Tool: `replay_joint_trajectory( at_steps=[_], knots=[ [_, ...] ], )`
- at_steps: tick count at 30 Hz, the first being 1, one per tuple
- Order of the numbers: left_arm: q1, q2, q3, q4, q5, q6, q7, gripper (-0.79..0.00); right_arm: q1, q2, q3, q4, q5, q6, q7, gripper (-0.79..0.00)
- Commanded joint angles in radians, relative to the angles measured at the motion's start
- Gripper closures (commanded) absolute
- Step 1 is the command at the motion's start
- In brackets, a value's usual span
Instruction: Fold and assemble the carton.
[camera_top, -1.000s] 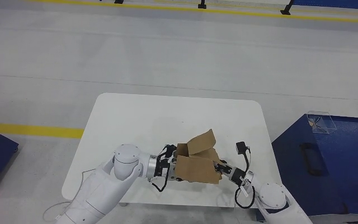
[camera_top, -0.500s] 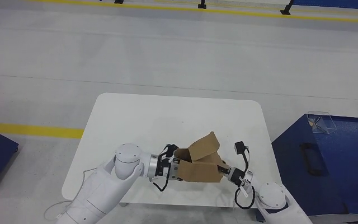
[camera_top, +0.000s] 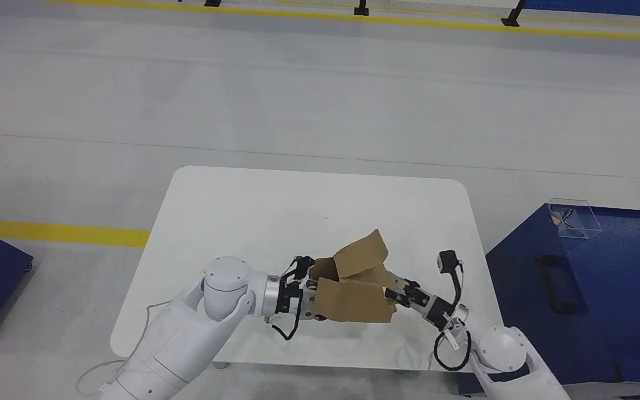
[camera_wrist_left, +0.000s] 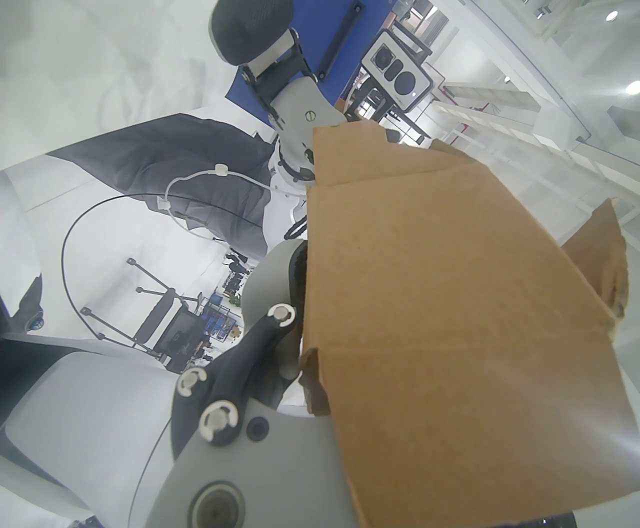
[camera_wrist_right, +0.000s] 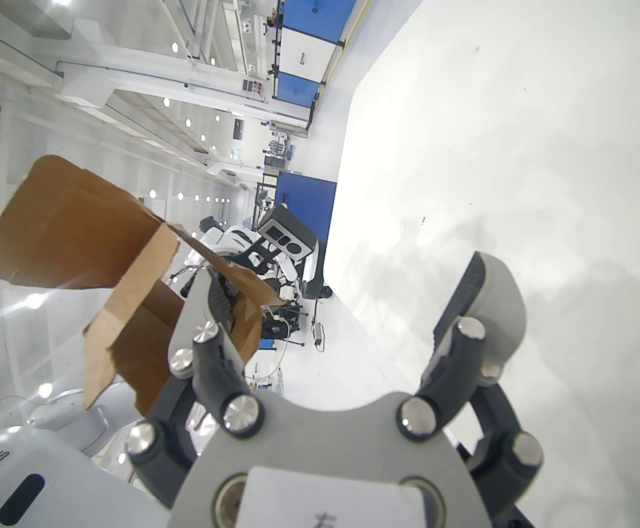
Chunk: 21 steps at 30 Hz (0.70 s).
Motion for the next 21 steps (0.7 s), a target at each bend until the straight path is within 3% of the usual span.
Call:
replay_joint_trajectory(
  at_steps=[1,10,21],
  knots=[
    [0.0,0.0,0.0,0.0,0.0,0.0,0.0,0.0,-0.009,0.002,0.022,-0.006,0.016,-0.006,0.005,-0.785],
    [0.006,0.0,0.0,-0.005,0.001,-0.009,0.012,0.0,-0.082,0.012,0.113,-0.097,0.078,-0.034,0.029,-0.785],
    [0.054,0.009,-0.009,-0.103,0.09,-0.072,0.096,0.0,-0.135,0.017,0.142,-0.204,0.046,-0.013,0.047,-0.785]
  ],
)
